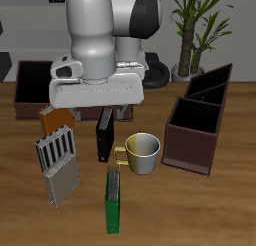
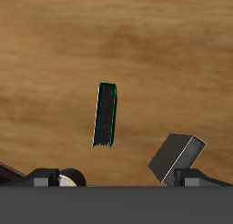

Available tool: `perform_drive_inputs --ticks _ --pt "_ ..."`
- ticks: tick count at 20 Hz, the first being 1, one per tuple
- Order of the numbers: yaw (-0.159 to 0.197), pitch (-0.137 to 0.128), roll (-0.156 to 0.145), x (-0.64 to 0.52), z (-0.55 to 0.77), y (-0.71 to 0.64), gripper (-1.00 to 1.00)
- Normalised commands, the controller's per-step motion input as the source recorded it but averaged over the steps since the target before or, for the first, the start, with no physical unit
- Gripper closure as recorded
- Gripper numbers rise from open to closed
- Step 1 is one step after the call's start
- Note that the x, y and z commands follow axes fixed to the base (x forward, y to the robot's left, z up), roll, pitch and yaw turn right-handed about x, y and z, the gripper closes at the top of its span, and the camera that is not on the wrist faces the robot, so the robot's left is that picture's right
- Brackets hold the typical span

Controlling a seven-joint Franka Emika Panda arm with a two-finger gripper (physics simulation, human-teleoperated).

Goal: Place the green book into the left desk caddy's right compartment

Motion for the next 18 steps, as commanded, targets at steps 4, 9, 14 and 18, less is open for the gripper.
perform_drive_inputs --ticks 4,9,14,18 --pt "-0.056 -0.028 -0.011 0.27 -0.12 -0.01 -1.0" --pt "-0.013 -0.037 -0.008 0.21 -0.11 0.16 -1.0" --pt "-0.021 -0.03 -0.012 0.16 -0.23 0.12 -1.0" --pt "-0.007 0.011 0.0 0.12 -0.36 -0.02 -1.0"
